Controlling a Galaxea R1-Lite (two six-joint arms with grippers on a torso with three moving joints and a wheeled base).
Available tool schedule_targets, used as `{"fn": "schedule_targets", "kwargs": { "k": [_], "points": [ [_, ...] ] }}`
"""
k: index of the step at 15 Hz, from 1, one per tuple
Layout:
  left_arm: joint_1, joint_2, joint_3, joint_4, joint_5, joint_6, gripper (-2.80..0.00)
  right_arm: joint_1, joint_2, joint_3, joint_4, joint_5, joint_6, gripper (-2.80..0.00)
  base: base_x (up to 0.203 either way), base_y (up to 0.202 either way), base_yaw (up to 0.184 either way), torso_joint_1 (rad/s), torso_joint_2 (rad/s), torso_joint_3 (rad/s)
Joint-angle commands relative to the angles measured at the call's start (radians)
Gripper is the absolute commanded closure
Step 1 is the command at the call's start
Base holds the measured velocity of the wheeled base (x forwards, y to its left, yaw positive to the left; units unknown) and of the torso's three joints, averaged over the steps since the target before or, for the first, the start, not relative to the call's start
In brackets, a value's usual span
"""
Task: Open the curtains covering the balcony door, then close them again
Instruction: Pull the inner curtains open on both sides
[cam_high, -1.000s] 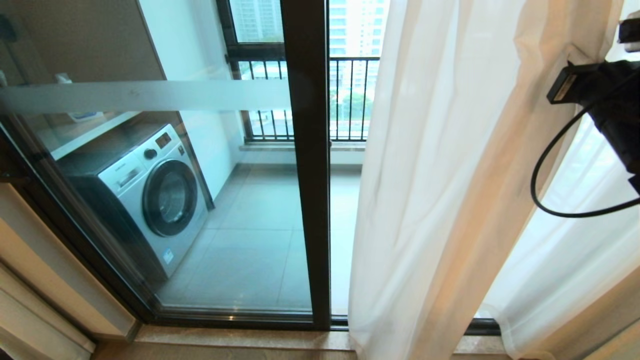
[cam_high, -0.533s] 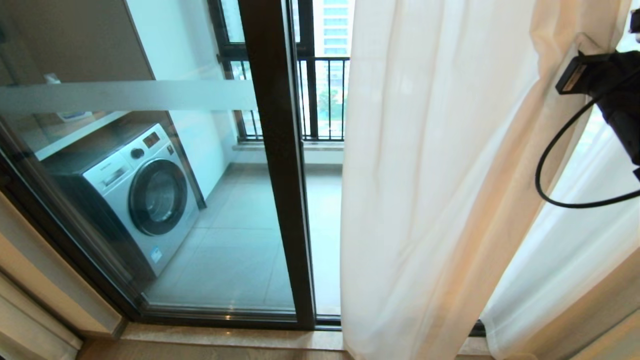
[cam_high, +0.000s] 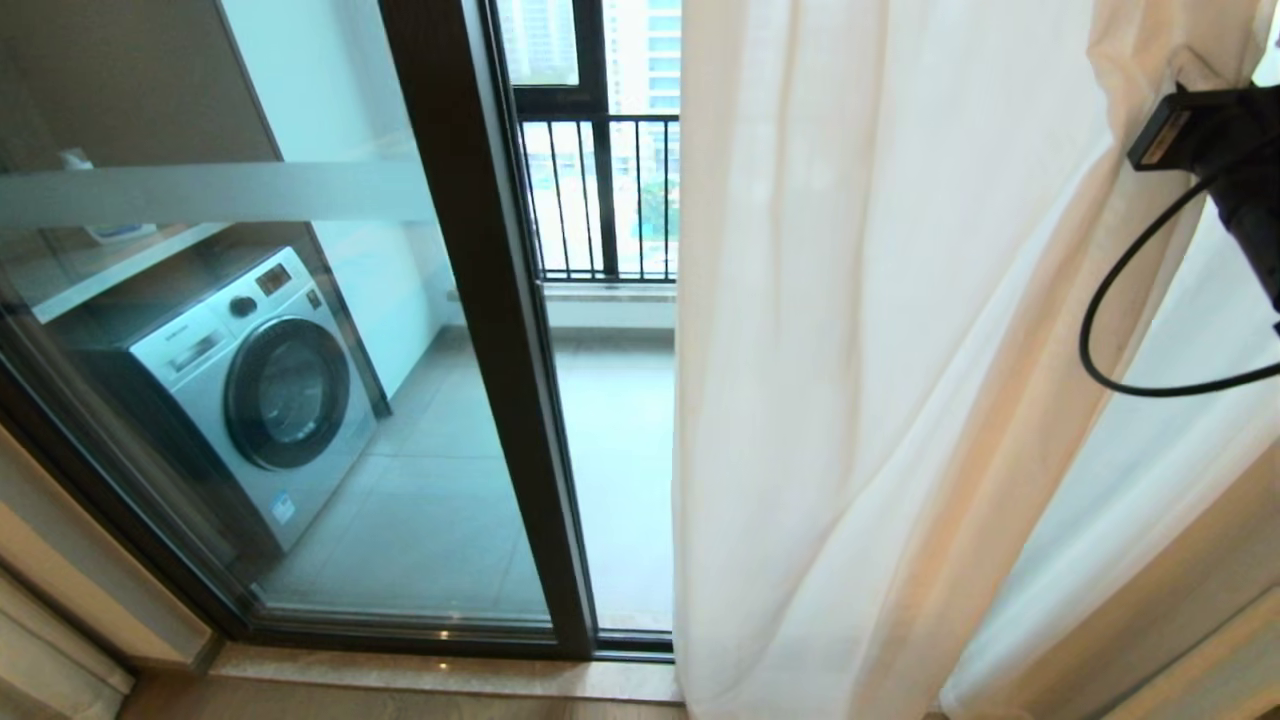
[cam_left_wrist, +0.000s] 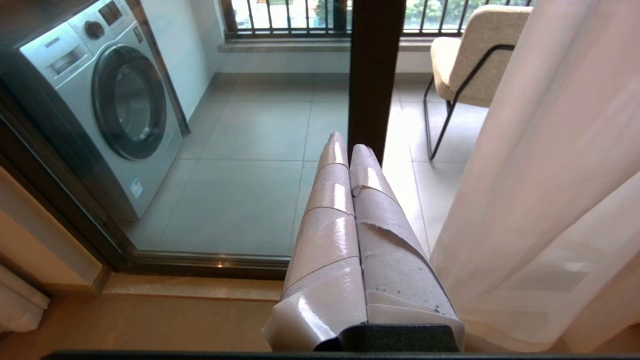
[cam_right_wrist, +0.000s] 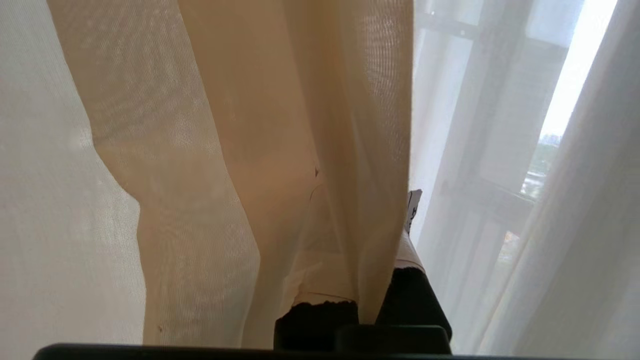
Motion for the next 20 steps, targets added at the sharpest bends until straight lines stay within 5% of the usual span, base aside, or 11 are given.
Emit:
{"fn": "schedule_targets", "kwargs": {
  "k": [1,20],
  "points": [
    [0.001,0.000,0.000,0.000,0.000,0.000,0.00,-0.009,0.001,-0.003,-0.007,-0.001,-0.002,0.00,0.000,-0.187,0.002,0.002,0.00,0.002],
    [0.000,0.000,0.000,0.000,0.000,0.002,0.00,-0.057,-0.003,-0.029,-0.006,0.000,0.000,0.00,0.000,-0.190,0.002,0.002,0.00,0.002]
  ]
}}
